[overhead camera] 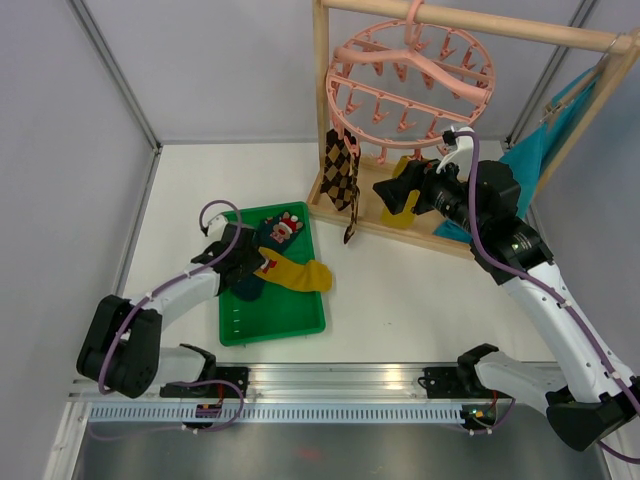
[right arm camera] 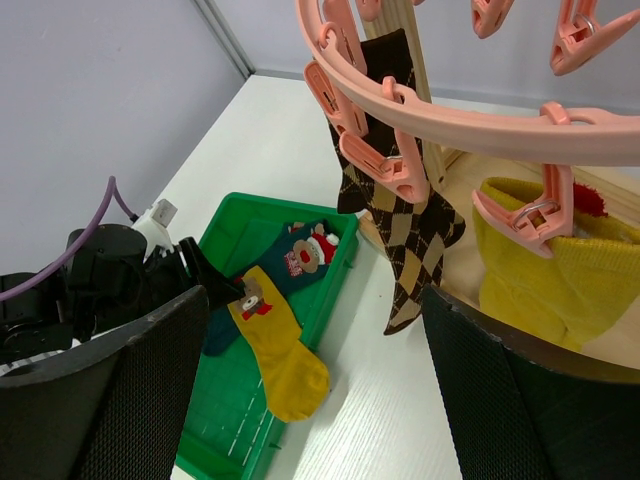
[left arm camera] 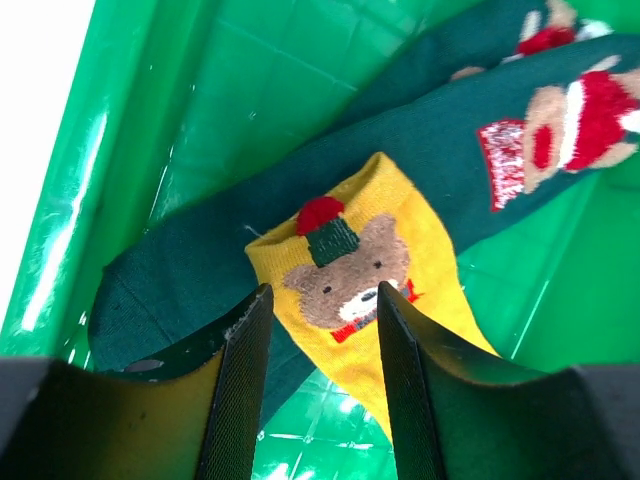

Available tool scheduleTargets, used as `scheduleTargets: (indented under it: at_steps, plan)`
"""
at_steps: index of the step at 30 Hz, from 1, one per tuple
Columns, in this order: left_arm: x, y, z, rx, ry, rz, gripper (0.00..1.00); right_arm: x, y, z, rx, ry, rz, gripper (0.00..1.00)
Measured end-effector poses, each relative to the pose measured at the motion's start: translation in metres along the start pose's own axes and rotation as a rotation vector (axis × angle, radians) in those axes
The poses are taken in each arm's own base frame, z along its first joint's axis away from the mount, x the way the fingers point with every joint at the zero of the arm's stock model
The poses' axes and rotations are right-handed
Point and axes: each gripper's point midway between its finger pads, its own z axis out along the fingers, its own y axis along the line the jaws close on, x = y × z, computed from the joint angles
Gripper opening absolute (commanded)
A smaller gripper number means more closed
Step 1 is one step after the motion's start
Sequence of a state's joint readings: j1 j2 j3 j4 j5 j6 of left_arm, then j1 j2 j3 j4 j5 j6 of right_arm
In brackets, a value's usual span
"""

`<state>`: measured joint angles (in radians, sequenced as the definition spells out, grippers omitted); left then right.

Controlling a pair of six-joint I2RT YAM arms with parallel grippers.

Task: Clip the socks to the hanger
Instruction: Pick up the sock from the bin.

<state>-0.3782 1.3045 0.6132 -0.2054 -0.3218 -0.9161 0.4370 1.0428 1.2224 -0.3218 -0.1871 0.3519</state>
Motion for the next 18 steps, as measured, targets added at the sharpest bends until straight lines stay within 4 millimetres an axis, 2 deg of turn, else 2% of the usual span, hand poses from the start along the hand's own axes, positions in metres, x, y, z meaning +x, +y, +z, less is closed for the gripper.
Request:
scheduleTargets:
  at_steps: [9, 18]
  plan:
    - [0.012, 0.012, 0.007, -0.022, 0.027, -0.046, 0.52, 0.000, 0.000, 0.000, 0.001, 0.001, 0.000, 0.93]
    - [0.005, 0.011, 0.008, -0.015, 0.009, -0.069, 0.52, 0.000, 0.000, 0.000, 0.001, 0.001, 0.000, 0.93]
